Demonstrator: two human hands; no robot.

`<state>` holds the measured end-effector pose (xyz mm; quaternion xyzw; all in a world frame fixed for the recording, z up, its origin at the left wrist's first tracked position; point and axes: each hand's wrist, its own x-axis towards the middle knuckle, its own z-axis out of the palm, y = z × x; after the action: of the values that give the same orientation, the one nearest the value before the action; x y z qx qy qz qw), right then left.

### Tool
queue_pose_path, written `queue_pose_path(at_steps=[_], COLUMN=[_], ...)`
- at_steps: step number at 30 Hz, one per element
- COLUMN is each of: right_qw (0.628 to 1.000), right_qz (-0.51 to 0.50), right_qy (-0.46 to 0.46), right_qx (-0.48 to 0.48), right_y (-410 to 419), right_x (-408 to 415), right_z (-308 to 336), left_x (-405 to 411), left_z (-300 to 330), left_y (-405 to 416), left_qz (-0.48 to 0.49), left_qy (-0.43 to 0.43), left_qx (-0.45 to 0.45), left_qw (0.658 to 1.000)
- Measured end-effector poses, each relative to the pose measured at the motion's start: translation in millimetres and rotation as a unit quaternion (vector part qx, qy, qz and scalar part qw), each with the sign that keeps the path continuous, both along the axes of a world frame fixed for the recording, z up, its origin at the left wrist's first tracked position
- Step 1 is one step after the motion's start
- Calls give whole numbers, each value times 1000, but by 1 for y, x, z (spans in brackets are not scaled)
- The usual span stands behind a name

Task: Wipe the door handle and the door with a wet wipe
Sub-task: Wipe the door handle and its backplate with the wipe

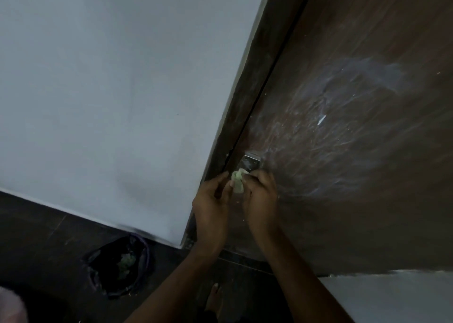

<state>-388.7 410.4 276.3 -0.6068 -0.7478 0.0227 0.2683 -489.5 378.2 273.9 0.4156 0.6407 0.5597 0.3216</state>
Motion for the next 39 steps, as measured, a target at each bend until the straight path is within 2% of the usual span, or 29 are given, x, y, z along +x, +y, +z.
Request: queue_pose_path(at_steps=[2, 5, 7, 10, 12, 14, 16, 19, 22, 25, 28, 31, 33, 35, 39], right_qw=[1000, 999, 997, 995, 994, 996, 995, 997, 999, 980, 962, 945, 943, 941, 946], right_qz=[10, 37, 46, 58, 49, 48, 59, 40, 42, 81, 102, 128, 119, 101, 141], right_qy=[11, -14, 8, -59, -53, -29, -74, -69, -24, -177, -248, -294, -311, -322, -292], right_qx=[17, -8, -60, -62, -79, -74, -33, -11, 12, 47, 55, 60, 9, -1, 17], right_y=[7, 6, 5, 16, 18, 15, 5, 3, 3, -2, 1, 12, 17, 13, -4], right_x=[-3, 4, 12, 20, 10, 4, 5, 6, -4, -11, -2, -5, -14, -21, -9], right_z=[2, 0, -2, 0, 8, 10, 7, 0, -3, 4, 10, 14, 16, 17, 12], left_x=[3, 4, 3, 6, 8, 9, 9, 10, 14, 15, 13, 11, 9, 7, 2], left_z=[2, -1, -3, 0, 2, 3, -1, -6, -8, -10, -14, -13, -12, -10, -11], left_y=[1, 3, 4, 8, 10, 11, 11, 8, 4, 0, -2, -4, -4, -4, -5], left_qz=[-7, -1, -3, -3, 2, 0, 0, 16, 56, 64, 54, 42, 49, 55, 37], left_qy=[24, 17, 15, 22, 4, -15, -18, -40, -96, -98, -100, -92, -86, -83, -58], left_qx=[20, 19, 23, 29, 28, 20, 19, -8, -13, -38, -44, -44, -39, -35, -40], left_qw=[999, 1000, 1000, 999, 1000, 1000, 1000, 999, 994, 992, 993, 994, 994, 994, 997])
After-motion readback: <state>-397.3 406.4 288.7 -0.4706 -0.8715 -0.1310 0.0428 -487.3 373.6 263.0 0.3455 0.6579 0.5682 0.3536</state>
